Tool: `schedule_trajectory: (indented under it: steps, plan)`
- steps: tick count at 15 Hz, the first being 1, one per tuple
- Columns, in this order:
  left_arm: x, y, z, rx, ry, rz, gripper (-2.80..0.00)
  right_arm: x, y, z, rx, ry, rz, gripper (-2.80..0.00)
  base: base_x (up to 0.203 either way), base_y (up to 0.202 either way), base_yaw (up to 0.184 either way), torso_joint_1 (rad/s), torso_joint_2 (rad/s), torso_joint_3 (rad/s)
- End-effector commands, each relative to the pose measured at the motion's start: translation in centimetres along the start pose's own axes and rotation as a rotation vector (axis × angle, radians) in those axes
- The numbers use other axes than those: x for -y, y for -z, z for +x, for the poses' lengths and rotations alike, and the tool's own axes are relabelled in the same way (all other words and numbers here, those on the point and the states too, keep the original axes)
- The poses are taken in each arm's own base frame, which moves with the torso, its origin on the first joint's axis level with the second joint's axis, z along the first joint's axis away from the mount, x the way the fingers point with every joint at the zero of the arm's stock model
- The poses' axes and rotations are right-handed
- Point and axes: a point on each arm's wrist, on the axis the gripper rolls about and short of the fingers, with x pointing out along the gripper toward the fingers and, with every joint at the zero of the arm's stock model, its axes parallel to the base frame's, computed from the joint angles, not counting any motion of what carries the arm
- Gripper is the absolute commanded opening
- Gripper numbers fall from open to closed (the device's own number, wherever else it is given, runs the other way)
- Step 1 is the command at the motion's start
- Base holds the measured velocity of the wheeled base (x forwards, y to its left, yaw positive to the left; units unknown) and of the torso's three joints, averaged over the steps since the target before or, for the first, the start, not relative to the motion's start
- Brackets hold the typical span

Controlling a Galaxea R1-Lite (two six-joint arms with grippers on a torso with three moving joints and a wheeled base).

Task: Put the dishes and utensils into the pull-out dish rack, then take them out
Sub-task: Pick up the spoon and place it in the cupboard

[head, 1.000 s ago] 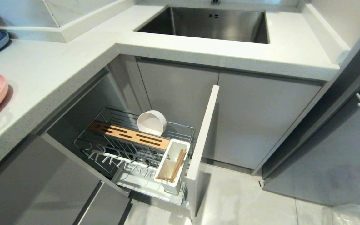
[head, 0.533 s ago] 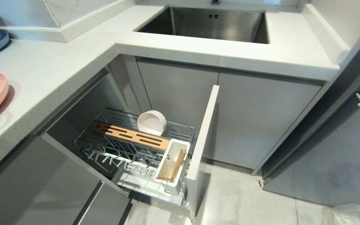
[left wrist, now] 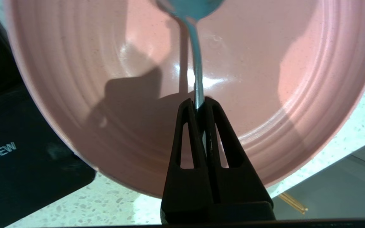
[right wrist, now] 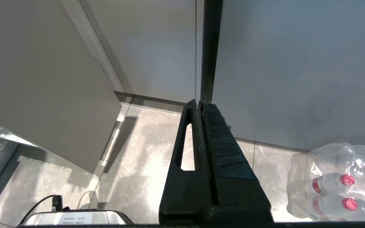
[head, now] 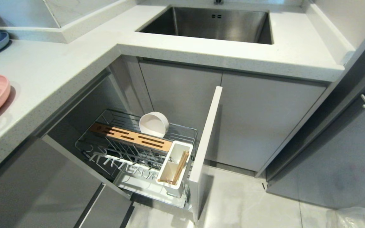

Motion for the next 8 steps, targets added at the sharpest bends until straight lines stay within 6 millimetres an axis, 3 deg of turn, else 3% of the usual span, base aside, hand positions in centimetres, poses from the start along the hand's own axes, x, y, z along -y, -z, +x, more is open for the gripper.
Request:
schedule_trajectory:
  steps: [1, 6, 8]
  plan:
    - [0.0, 0.1, -0.2, -0.001, -0.001, -0.003, -2.80, 0.0, 0.0, 0.0, -0.002, 0.000, 0.000, -2.80, 0.000, 0.000, 0.000, 0.000, 0.00, 0.000]
    - [0.0, 0.1, -0.4, 0.008, -0.002, -0.002, -2.80, 0.0, 0.0, 0.0, -0.002, 0.000, 0.000, -2.80, 0.000, 0.000, 0.000, 0.000, 0.00, 0.000]
    - [0.3, 0.5, -1.8, 0.057, 0.019, 0.010, -2.80, 0.0, 0.0, 0.0, -0.002, 0.000, 0.000, -2.80, 0.000, 0.000, 0.000, 0.000, 0.00, 0.000]
